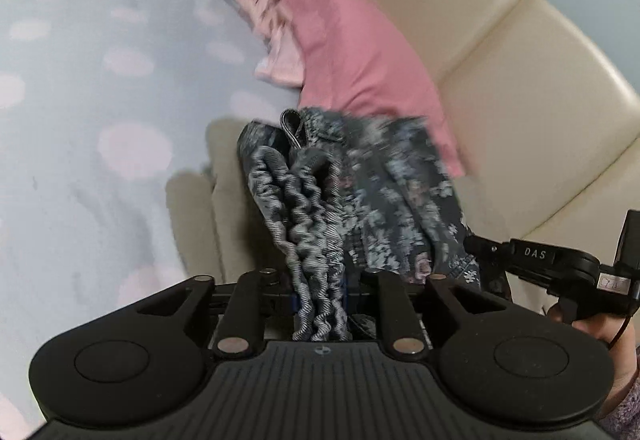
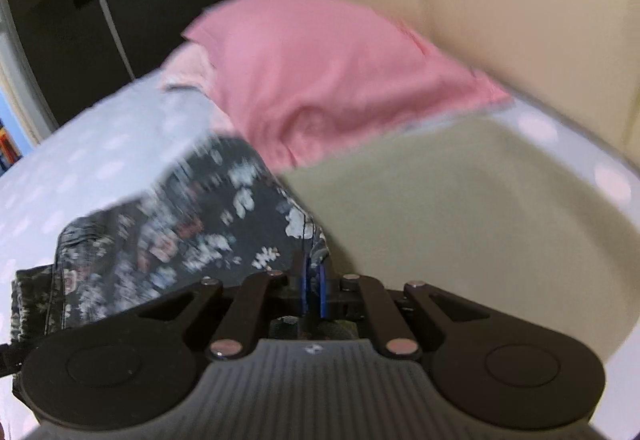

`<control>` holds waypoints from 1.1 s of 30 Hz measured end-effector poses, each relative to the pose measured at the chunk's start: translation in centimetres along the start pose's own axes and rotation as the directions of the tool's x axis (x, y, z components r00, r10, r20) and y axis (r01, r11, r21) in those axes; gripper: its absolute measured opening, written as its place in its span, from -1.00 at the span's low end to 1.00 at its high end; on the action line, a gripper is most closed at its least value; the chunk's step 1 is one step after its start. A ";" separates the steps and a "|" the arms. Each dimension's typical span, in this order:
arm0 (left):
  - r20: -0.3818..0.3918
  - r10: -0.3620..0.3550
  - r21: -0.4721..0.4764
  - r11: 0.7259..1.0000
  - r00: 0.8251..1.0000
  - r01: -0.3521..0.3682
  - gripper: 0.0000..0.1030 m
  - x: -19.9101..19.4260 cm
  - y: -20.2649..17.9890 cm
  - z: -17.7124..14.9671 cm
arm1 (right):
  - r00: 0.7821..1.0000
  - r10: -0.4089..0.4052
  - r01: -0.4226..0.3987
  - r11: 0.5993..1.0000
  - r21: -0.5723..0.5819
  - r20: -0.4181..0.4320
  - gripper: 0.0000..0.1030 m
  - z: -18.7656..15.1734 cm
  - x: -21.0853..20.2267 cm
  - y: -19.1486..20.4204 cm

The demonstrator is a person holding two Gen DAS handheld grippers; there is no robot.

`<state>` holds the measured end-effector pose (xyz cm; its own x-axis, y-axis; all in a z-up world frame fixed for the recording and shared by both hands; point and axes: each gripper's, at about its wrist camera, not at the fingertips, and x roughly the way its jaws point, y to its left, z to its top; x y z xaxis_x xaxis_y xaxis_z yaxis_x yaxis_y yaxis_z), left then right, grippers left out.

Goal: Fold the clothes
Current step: 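Lift and carry the folded jeans with both grippers onto the olive blanket, then lower the jeans onto the olive blanket and open both grippers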

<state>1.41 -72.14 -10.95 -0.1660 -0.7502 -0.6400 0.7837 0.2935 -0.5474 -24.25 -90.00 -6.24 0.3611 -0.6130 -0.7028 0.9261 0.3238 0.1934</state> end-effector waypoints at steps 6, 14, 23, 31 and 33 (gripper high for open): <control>0.020 0.035 0.068 0.997 0.999 -0.036 -0.38 -2.4 -0.7 0.3 | 0.999 -0.039 0.039 0.999 0.022 0.023 -0.45 -0.5 -0.6 -0.3; 0.156 0.010 0.287 0.956 0.988 -0.055 -0.36 -6.7 -4.8 -1.7 | 0.980 0.141 -0.137 0.990 -0.037 0.140 -0.59 -1.6 -7.4 -1.7; 0.005 0.129 0.282 0.951 0.992 -0.126 -0.65 -1.1 -5.1 -4.4 | 0.999 0.047 -0.044 0.993 -0.107 0.024 -0.73 -5.8 -3.4 -1.7; 0.009 0.191 0.307 0.934 0.982 -0.184 -0.77 -1.0 -5.4 -4.2 | 0.999 0.033 -0.033 0.999 -0.013 0.010 -0.74 -6.3 -2.1 -2.6; 0.018 0.193 0.306 0.933 0.981 -0.189 -0.75 -2.1 -5.5 -4.4 | 1.000 -0.004 0.004 1.000 -0.020 -0.003 -0.74 -6.0 -2.3 -1.8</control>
<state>-5.19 -69.58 -8.93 -0.0012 -0.6900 -0.7238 0.9458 0.2343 -0.2250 -27.46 -84.85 -9.05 0.3573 -0.6121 -0.7055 0.9250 0.3363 0.1768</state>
